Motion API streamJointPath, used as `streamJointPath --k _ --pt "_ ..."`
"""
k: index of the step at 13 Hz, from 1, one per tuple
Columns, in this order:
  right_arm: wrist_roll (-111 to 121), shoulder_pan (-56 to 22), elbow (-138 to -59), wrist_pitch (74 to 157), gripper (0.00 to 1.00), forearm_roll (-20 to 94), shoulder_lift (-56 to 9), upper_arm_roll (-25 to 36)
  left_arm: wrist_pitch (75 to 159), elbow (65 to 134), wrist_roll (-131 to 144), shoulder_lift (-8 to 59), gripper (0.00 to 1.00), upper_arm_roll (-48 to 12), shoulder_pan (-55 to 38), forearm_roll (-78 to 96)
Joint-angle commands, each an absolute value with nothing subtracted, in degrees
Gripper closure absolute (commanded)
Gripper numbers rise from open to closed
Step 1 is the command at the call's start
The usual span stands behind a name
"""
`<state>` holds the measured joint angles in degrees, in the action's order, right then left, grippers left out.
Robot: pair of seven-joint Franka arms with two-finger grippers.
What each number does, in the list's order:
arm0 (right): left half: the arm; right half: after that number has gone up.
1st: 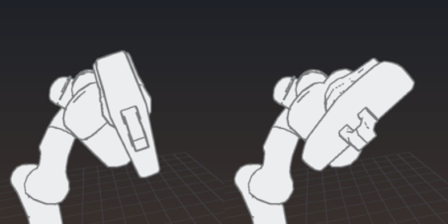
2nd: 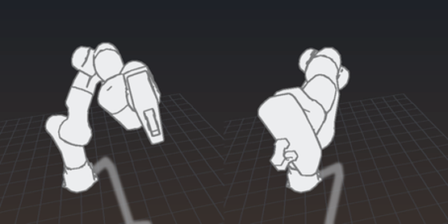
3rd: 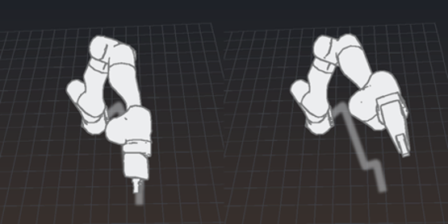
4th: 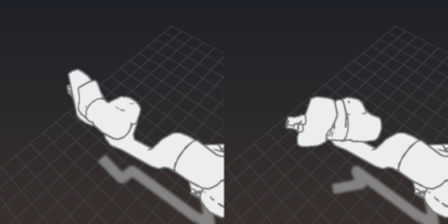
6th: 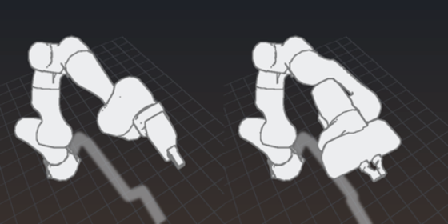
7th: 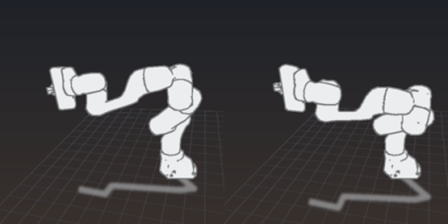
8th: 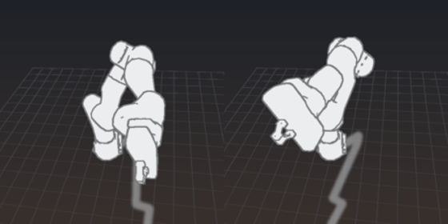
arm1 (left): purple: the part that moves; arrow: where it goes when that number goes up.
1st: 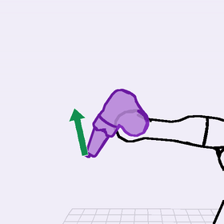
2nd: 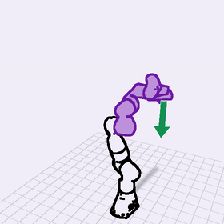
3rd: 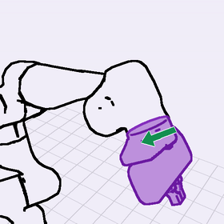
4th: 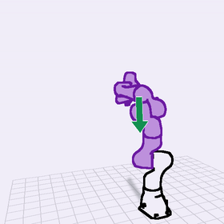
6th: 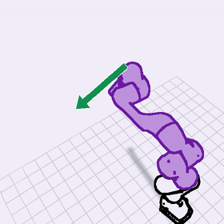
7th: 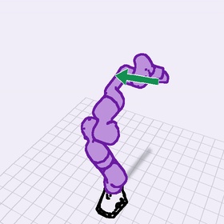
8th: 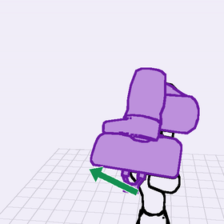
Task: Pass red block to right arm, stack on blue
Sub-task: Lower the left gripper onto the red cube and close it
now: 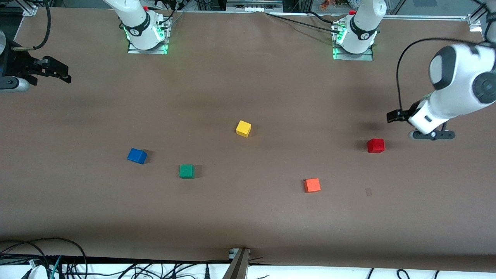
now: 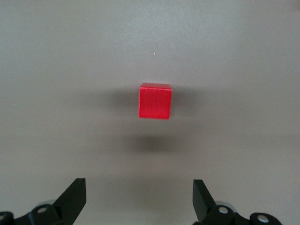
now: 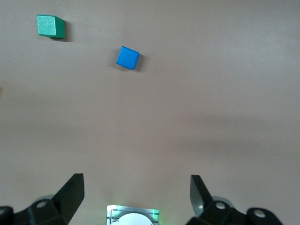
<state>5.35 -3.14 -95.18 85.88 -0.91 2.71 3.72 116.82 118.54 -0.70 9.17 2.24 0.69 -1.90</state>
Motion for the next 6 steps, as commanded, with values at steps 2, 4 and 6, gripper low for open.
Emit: streamJointPath --k 2,4,6 --pt "4.83 -3.16 -94.83 85.69 0.00 -0.61 2.90 3.60 125.31 117.60 1.23 17.65 0.00 1.93 0.35 -3.16" --pt "4.83 -3.16 -94.83 85.69 0.00 -0.62 2.90 3.60 130.31 117.51 2.98 21.25 0.00 1.85 0.35 -3.16" --pt "4.83 -3.08 -94.83 85.69 0.00 -0.62 2.90 3.60 132.71 117.69 3.08 23.63 0.00 1.85 0.35 -3.16"
